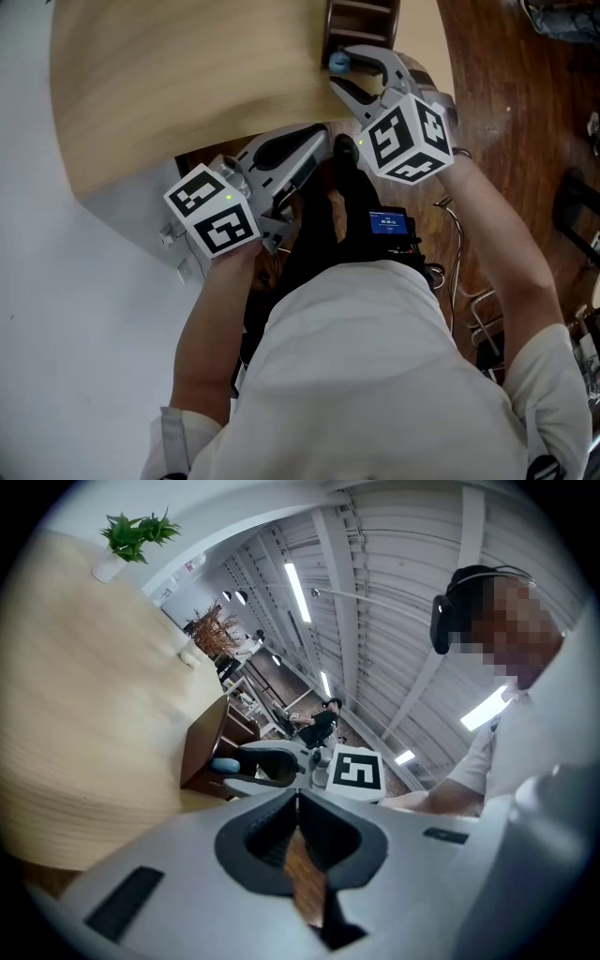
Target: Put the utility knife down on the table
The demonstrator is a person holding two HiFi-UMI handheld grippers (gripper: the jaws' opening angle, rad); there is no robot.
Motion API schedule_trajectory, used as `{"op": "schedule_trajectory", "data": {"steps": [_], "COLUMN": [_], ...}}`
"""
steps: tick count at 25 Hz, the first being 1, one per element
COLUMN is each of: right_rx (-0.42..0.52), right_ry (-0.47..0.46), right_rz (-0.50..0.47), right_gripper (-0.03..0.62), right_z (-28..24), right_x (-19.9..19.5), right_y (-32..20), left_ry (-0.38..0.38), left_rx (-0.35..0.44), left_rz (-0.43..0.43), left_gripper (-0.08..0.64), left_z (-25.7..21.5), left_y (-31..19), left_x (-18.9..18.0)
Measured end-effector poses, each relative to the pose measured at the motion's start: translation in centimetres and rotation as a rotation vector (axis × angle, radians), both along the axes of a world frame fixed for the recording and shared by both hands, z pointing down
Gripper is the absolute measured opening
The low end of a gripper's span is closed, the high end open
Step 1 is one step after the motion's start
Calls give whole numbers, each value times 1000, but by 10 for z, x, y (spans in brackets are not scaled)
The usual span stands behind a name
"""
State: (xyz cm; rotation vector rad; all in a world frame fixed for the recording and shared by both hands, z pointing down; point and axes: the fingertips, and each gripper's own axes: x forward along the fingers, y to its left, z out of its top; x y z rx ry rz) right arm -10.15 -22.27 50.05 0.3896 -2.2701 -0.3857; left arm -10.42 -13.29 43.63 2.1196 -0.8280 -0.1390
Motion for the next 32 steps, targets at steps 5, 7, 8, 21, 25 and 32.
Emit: {"op": "schedule_trajectory", "data": {"steps": [5, 7, 8, 21, 25, 32], "right_rx": [0, -5, -7, -66, -109, -202], "right_ry": [-18, -28, -30, -150, -229, -318], "right_rz": [58, 74, 81, 234, 315, 408], "right_gripper": [192, 201, 206, 212, 210, 210], "right_z": [-13, -16, -17, -77, -102, -112], "right_x": [13, 19, 21, 64, 80, 98], "right_y": [-8, -7, -6, 15, 31, 49], "left_ry": [-3, -3, -3, 13, 26, 45], "left_rx": [16, 21, 23, 41, 66, 83], "left_rz": [25, 31, 34, 61, 68, 95], "left_gripper": [5, 5, 5, 5, 5, 5], "left_z": [-13, -16, -16, -59, -77, -84], "left_y": [-4, -5, -5, 2, 18, 29], "left_x": [6, 8, 9, 14, 15, 18]}}
